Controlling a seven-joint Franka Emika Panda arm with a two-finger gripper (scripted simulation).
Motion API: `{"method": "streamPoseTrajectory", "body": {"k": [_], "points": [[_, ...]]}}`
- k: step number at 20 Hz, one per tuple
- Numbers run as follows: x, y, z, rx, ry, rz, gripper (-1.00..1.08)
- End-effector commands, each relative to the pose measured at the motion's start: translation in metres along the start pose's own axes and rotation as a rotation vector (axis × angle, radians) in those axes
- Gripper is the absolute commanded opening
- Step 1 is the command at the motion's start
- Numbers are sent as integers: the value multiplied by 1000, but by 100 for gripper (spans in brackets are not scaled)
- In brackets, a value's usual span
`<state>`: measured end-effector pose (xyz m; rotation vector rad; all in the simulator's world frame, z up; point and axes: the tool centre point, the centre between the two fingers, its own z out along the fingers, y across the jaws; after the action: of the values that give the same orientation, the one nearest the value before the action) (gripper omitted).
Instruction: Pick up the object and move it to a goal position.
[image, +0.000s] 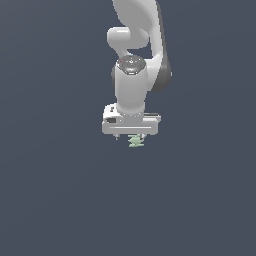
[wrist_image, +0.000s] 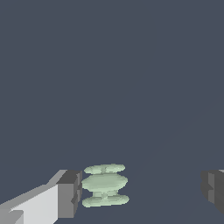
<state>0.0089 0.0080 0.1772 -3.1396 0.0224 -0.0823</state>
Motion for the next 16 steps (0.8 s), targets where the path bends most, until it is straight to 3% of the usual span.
{"method": "streamPoseTrajectory", "body": {"k": [1, 9, 16], "points": [[0, 0, 0, 0, 0, 0, 100], [-10, 15, 8, -17, -40, -18, 100], [-11, 15, 9, -18, -42, -9, 100]]}}
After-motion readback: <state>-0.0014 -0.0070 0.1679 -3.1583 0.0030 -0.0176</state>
